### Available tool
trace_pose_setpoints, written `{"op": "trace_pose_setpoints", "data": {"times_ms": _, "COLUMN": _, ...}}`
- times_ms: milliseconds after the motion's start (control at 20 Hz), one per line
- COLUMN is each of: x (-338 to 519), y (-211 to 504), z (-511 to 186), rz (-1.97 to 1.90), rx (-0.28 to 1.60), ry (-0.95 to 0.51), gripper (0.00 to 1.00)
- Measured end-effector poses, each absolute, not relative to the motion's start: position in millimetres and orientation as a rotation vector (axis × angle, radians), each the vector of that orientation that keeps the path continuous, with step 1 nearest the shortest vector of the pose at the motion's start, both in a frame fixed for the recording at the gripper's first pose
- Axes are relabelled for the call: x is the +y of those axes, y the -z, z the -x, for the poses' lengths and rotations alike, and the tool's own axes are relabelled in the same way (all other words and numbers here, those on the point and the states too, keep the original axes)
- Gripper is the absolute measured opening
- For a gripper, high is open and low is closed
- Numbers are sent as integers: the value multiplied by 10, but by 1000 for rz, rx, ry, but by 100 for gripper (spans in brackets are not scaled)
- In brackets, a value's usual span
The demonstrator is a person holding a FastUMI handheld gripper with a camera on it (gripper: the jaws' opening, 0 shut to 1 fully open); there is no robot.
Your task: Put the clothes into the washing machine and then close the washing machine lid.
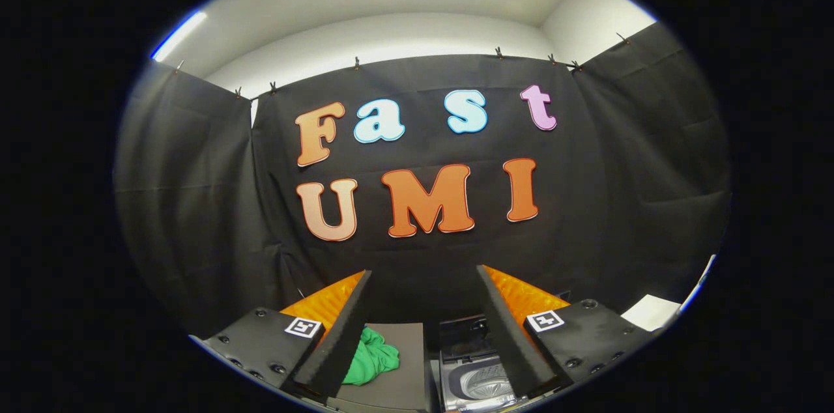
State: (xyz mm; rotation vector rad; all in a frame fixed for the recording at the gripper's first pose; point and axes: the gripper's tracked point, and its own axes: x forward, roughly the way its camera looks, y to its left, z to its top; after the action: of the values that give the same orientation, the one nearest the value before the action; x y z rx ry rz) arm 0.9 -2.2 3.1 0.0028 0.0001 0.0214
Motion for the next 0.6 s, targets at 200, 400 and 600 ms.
{"op": "trace_pose_setpoints", "data": {"times_ms": 200, "x": -48, "y": -20, "z": -10, "rz": -5, "rx": 0, "ry": -16, "gripper": 98}}
{"op": "trace_pose_setpoints", "data": {"times_ms": 400, "x": -4, "y": -76, "z": -30, "rz": 5, "rx": -2, "ry": -24, "gripper": 99}}
{"op": "trace_pose_setpoints", "data": {"times_ms": 600, "x": 1, "y": -79, "z": -50, "rz": 25, "rx": 1, "ry": -23, "gripper": 98}}
